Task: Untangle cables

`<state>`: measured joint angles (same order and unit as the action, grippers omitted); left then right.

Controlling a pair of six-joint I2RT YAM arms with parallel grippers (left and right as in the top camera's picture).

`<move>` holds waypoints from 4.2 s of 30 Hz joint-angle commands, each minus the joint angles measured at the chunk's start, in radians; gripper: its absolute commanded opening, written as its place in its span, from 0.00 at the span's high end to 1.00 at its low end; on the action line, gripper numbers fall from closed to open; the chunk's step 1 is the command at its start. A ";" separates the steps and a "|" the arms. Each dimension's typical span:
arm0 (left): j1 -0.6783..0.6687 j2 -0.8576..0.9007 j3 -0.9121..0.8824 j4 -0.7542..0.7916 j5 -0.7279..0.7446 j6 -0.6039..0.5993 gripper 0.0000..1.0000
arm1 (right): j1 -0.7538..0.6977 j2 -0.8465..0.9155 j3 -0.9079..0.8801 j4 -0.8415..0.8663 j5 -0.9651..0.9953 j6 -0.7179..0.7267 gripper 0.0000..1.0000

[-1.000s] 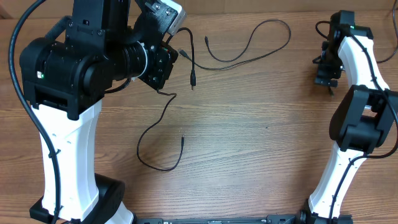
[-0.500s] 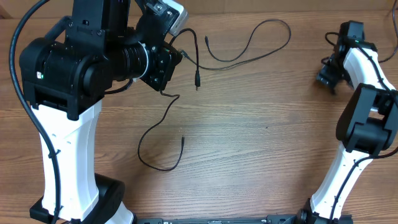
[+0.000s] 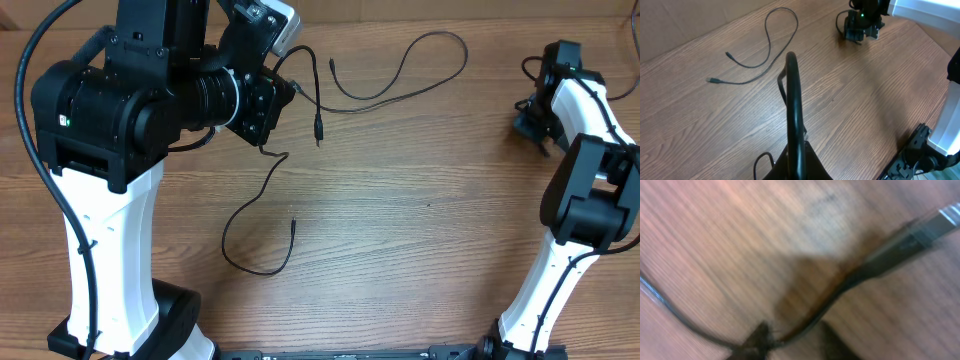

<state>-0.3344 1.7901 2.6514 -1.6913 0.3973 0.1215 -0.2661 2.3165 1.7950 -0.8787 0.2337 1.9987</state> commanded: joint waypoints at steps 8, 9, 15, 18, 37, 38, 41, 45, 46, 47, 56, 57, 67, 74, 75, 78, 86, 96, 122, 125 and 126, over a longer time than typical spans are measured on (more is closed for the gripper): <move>-0.008 -0.002 0.003 0.002 0.022 -0.015 0.96 | -0.056 0.132 -0.193 0.003 0.174 0.009 0.96; -0.008 -0.002 0.003 0.002 0.022 -0.015 0.96 | -0.063 0.132 -0.200 0.010 0.237 0.008 0.96; -0.008 -0.002 0.003 0.002 0.022 -0.018 0.96 | -0.157 0.132 -0.197 0.449 0.465 -0.696 0.96; -0.008 -0.002 0.003 0.002 0.023 -0.024 0.96 | -0.232 0.132 -0.190 0.728 0.335 -1.117 0.96; -0.007 -0.002 0.003 0.002 0.004 -0.040 0.96 | -0.240 -0.090 -0.051 0.689 0.065 -1.642 0.23; -0.007 -0.002 0.003 0.002 0.003 -0.040 0.96 | -0.227 -0.130 -0.051 0.658 0.050 -1.659 0.22; -0.007 -0.002 0.003 0.002 0.002 -0.039 0.96 | -0.186 -0.269 -0.051 0.566 -0.042 -1.686 0.18; -0.007 -0.001 0.003 0.002 -0.043 -0.028 0.96 | -0.126 -0.455 -0.051 0.471 -0.191 -1.728 0.16; -0.007 -0.001 0.003 0.002 -0.053 -0.028 0.96 | -0.112 -0.484 -0.051 0.448 -0.262 -1.769 0.16; -0.007 -0.001 0.003 0.002 -0.064 -0.028 0.96 | -0.093 -0.512 -0.051 0.420 -0.355 -1.822 0.16; -0.006 -0.001 0.003 0.002 -0.103 -0.021 0.96 | 0.130 -0.492 -0.057 0.202 -0.654 -2.186 0.11; -0.006 -0.001 0.003 0.002 -0.111 -0.021 0.96 | 0.153 -0.480 -0.057 0.195 -0.650 -2.197 0.10; -0.006 -0.001 0.003 0.002 -0.116 -0.021 0.96 | 0.352 -0.308 -0.057 0.260 -0.304 -1.657 0.15; -0.006 -0.001 0.003 0.002 -0.115 -0.022 0.96 | 0.423 -0.272 -0.058 0.242 -0.267 -0.994 0.21; -0.007 -0.001 0.003 0.002 -0.114 -0.024 0.95 | 0.437 -0.267 -0.061 0.248 -0.267 -0.943 0.20; -0.007 -0.001 0.003 0.002 -0.109 -0.025 0.96 | 0.477 -0.236 -0.061 0.257 -0.264 -0.850 0.23; -0.007 -0.001 0.003 0.002 -0.109 -0.025 0.96 | 0.553 -0.212 -0.061 0.218 -0.208 -0.869 0.07; -0.007 -0.001 0.003 0.002 -0.057 -0.024 0.96 | 0.474 -0.156 -0.061 0.127 -0.396 -0.600 0.07; -0.014 0.000 0.001 0.002 -0.056 -0.010 0.96 | 0.534 -0.014 -0.060 0.328 -0.350 -0.670 0.10; -0.016 0.000 0.001 0.002 -0.056 -0.010 0.96 | 0.528 -0.014 -0.060 0.328 -0.311 -0.689 0.10; -0.020 0.000 0.001 0.002 -0.057 -0.010 0.96 | 0.526 -0.014 -0.060 0.332 -0.301 -0.698 0.10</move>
<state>-0.3424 1.7901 2.6514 -1.6909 0.3222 0.1040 0.2687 2.2833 1.7340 -0.5545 -0.1417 1.3598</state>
